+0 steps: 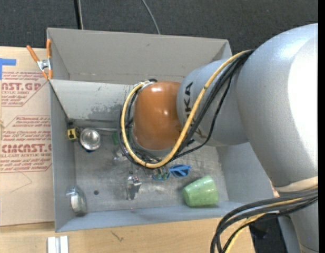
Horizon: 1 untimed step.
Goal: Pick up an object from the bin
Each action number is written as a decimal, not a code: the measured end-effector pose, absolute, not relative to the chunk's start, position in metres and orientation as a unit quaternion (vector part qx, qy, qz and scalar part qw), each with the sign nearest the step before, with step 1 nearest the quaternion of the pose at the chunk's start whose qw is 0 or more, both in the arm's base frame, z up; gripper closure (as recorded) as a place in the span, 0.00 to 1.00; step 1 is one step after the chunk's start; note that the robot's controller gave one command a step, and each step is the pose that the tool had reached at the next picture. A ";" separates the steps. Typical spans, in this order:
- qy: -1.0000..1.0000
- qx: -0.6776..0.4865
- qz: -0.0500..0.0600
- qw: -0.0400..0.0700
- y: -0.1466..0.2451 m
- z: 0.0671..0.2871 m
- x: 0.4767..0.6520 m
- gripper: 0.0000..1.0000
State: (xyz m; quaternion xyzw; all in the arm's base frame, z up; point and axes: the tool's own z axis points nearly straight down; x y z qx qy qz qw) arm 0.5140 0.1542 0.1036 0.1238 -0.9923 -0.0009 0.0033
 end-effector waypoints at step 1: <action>-1.000 0.028 0.000 -0.002 0.126 0.089 0.580 0.00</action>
Offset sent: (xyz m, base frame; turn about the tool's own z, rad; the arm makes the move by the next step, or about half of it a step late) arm 0.0652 -0.0286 -0.0134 0.1907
